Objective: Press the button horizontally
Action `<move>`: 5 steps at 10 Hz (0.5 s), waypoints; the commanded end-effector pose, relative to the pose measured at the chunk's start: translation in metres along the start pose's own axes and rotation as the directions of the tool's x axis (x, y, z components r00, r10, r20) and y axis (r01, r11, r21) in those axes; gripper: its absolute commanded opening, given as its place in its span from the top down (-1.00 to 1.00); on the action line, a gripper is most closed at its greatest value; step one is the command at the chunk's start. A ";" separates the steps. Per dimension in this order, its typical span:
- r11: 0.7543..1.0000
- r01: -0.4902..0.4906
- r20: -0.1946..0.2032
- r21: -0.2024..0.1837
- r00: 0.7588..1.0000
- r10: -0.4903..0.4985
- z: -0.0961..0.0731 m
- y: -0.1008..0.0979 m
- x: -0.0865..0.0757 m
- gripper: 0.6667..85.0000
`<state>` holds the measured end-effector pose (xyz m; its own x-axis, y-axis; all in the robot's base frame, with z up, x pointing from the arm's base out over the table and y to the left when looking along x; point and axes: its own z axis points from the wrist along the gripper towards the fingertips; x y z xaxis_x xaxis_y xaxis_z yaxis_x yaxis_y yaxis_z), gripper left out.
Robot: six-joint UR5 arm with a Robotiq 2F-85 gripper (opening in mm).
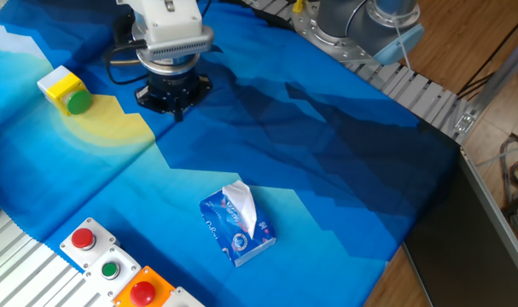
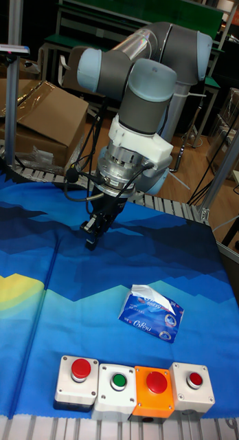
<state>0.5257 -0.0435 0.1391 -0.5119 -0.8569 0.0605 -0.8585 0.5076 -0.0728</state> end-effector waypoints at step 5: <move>1.000 -0.024 0.039 0.004 0.999 0.024 0.006 0.000 -0.008 0.99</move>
<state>0.5278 -0.0403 0.1327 -0.5239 -0.8509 0.0397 -0.8506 0.5200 -0.0782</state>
